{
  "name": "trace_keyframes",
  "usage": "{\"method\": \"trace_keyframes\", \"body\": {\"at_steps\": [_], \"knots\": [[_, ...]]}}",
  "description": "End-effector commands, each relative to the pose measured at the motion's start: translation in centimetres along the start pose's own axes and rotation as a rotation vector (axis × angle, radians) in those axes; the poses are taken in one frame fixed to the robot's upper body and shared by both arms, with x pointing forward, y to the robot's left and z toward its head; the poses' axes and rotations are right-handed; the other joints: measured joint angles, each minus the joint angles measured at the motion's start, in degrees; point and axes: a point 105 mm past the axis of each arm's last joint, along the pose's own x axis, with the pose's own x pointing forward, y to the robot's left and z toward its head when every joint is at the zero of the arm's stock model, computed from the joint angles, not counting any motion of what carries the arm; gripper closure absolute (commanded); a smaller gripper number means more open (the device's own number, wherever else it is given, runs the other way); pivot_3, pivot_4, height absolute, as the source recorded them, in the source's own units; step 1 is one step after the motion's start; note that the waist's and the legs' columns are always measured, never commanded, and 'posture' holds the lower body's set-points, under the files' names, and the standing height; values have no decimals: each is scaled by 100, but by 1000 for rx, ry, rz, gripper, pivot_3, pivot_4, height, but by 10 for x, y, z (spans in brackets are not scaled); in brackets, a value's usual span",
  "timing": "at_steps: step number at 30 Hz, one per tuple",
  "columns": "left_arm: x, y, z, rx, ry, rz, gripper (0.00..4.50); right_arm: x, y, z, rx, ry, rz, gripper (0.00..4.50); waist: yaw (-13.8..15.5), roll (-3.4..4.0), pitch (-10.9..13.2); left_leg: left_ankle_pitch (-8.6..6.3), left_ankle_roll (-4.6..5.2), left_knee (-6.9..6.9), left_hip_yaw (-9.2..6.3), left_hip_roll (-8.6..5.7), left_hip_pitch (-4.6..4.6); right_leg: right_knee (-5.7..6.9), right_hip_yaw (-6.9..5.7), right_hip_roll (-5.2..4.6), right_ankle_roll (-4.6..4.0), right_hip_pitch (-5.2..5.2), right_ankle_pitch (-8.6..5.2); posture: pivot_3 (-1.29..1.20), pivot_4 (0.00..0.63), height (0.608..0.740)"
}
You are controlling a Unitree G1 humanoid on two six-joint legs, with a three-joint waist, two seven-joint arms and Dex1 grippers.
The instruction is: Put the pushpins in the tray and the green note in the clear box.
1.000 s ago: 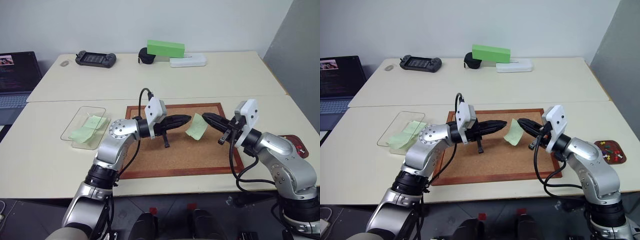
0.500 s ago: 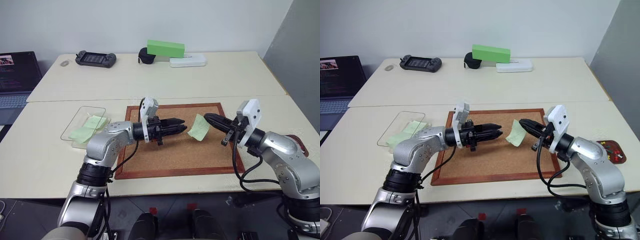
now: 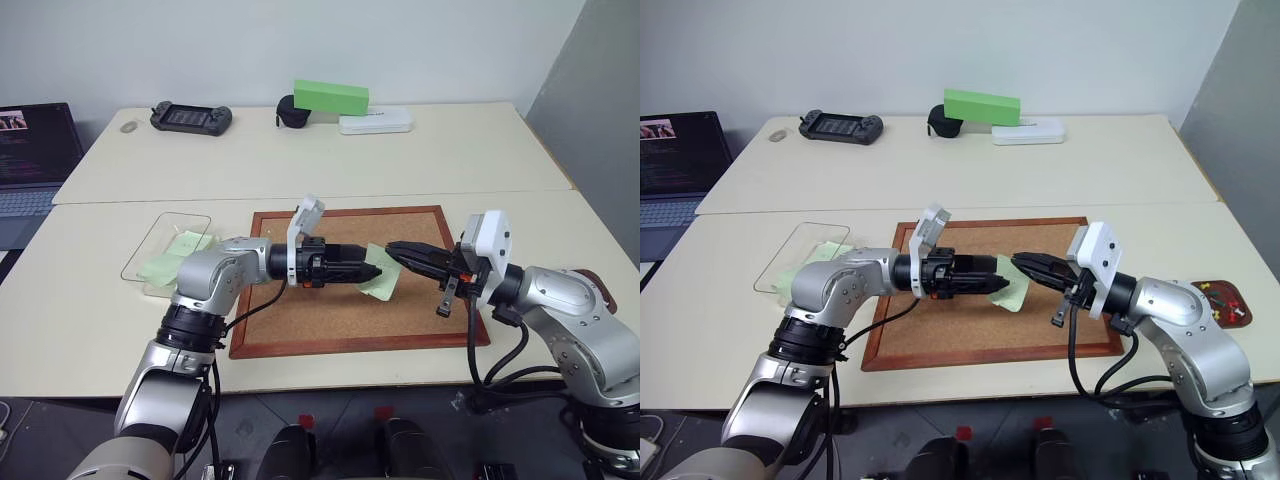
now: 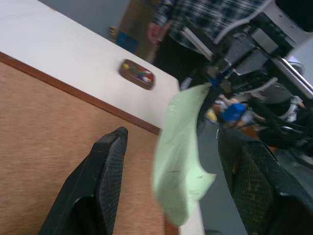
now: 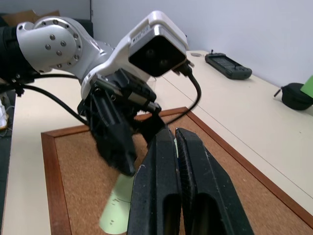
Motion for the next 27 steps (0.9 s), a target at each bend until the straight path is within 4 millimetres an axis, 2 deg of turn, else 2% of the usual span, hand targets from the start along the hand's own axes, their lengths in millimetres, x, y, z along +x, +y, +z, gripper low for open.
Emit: {"method": "trace_keyframes", "body": {"at_steps": [1, 2, 5, 13, 19, 27], "knots": [[2, -7, 10, 42, -5, -33, 1411, 1, 3, 14, -39, -45, 6, 4500, 1, 0, 0, 0, 0, 0, 1, 0, 0, 0, 1, -1, 0, 0, 0, 0, 150, 740], [2, -6, 10, 42, -8, -27, 1411, 0, 3, 14, -38, -44, 3, 4500, 1, 0, 0, 0, 0, 1, 1, 0, 0, 0, 2, -1, 0, 0, 0, 0, 150, 740], [0, -5, 13, 40, -25, -25, 1845, -1, 2, 11, -31, -36, -5, 4500, 2, 0, 0, 0, 0, 1, 1, 0, 0, 0, 2, -2, 0, 0, 0, 0, 150, 740], [0, -8, 11, 34, -20, -33, 3421, -1, 0, 11, -30, -35, -12, 4500, 2, 0, 0, 0, 0, 1, 2, 0, 0, 0, 3, -2, 0, 0, 0, 0, 150, 740], [-1, -7, 8, 35, -20, -22, 4410, 0, 0, 9, -30, -30, -12, 4500, 2, 0, 0, 0, 0, 1, 1, 0, 0, 0, 3, -2, 0, 0, 0, 0, 150, 740], [1, -2, 4, 46, -5, 24, 4473, 1, 2, 9, -26, -35, -10, 4500, 2, 0, 0, 0, 0, 1, 1, 1, 0, 0, 3, -2, 0, 0, 0, 0, 150, 740]]}}
